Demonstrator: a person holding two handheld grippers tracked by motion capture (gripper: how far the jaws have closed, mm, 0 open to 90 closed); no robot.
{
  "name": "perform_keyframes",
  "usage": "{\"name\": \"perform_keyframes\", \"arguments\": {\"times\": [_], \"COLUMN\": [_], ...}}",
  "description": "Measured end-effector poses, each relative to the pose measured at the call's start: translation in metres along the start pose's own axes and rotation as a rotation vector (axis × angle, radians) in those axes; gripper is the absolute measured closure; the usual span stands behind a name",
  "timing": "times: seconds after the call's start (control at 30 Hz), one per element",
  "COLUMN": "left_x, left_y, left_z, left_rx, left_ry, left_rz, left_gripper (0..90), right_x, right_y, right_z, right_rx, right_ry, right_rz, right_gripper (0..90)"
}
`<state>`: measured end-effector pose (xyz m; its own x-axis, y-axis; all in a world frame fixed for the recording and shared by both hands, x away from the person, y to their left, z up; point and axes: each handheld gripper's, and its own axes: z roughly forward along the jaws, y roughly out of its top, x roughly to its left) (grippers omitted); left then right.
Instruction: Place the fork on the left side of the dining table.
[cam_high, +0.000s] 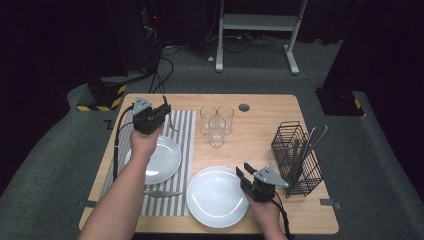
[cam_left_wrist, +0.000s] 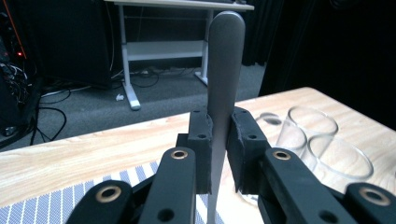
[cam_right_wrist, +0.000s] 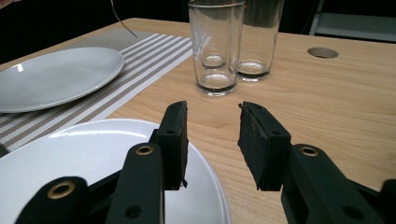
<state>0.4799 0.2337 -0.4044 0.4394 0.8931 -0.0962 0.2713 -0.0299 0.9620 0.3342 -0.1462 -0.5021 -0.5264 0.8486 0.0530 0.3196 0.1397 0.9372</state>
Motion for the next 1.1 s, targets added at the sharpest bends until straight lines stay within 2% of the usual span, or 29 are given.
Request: {"name": "perform_keyframes", "arguments": {"times": [0.2,0.33,0.47,0.67,0.7,0.8,0.83,1.1], "left_x": [0.005,0.005,0.002,0.004,0.004,0.004,0.004,0.006], "left_y": [0.002,-0.005,-0.013,-0.024,-0.026,-0.027,-0.027,-0.032], "left_z": [0.007,0.012,0.019,0.027,0.03,0.031,0.033,0.039], "left_rx": [0.011,0.018,0.04,0.059,0.046,0.056,0.058,0.079], "left_ry": [0.014,0.012,0.011,0.012,0.01,0.003,0.003,0.004], "left_rz": [0.004,-0.006,0.007,-0.009,-0.028,-0.02,-0.023,-0.037], "left_gripper": [79.9,79.9,79.9,79.8,79.8,79.8,79.8,79.8], "right_x": [0.002,0.001,0.001,0.001,0.001,0.001,0.001,0.003], "right_y": [0.0,-0.001,-0.001,-0.002,-0.002,-0.002,-0.002,-0.002], "right_z": [0.0,0.0,0.001,0.001,0.001,0.001,0.002,0.002], "right_rx": [0.0,0.002,0.005,0.009,0.008,0.007,0.006,0.005], "right_ry": [0.009,0.01,0.01,0.011,0.012,0.014,0.022,0.032], "right_rz": [0.003,0.006,0.007,0.01,0.012,0.02,0.04,0.038], "right_gripper": [62.0,62.1,62.2,62.2,62.2,62.3,62.4,62.5]}}
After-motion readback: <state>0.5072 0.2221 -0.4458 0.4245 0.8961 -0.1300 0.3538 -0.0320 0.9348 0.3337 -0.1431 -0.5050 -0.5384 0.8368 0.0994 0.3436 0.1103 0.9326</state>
